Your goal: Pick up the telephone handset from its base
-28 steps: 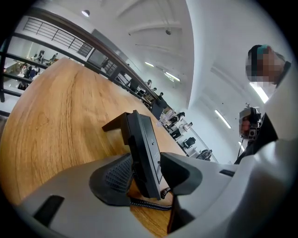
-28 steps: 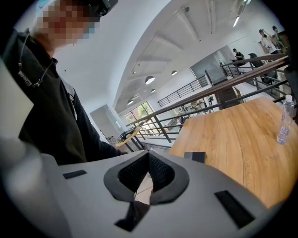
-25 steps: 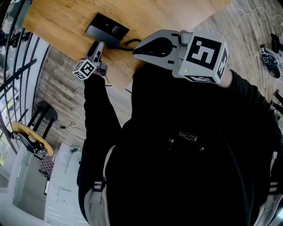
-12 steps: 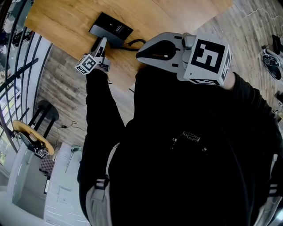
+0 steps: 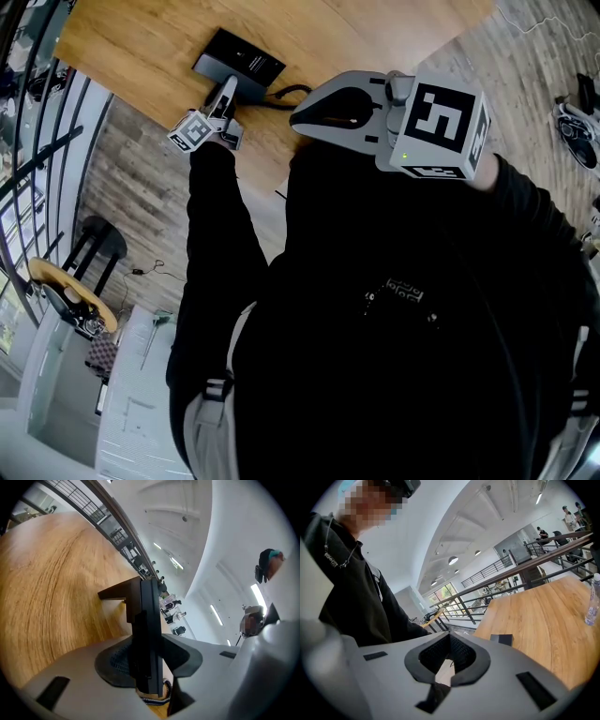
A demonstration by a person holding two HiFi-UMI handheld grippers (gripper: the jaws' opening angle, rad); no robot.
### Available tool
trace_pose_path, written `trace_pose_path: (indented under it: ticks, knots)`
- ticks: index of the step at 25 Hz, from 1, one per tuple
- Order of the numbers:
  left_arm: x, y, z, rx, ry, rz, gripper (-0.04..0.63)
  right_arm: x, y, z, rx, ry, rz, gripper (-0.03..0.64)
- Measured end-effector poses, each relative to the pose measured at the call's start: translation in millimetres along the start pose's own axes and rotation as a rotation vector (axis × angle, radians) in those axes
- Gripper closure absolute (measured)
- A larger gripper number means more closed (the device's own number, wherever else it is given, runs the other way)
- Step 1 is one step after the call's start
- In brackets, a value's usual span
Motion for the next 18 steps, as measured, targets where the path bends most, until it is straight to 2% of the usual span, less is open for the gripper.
trace_pose_path:
  ticks: [8,10,14,18]
  knots:
    - [-3.2,-5.8,-1.1,-0.008,-0.017,-0.034,0.468,-1.9,-2.0,-1.1,-0.003,-0.012,0.004,0.601]
    - [-3.3,-7.9,-2.3,-0.002,-0.037,-0.041,0.515,-2.8,-2.3,-1.2,-0.009,-0.014,-0.002,0.601]
    - [-5.0,-12.2,-7.0,-0.040,-0.076,-0.052,0.517,-5.2,-0.5,-1.2,-0.026,-0.020,-0.008,0.601]
    - [-19.8,-34.0,-5.5,0.007,-0.154,-0.027,0.517,-10.7,2.8,-3.6,-0.047,-0.025,-0.031,0.601]
Point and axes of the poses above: the fingertips, and each gripper's own axes: z forward along the fingers, y to its left, x out of its underside, the point moved 6 cm from there along -z, backward along the fingers, and after that the axes turned 11 degrees about x, right-handed, at the moved point
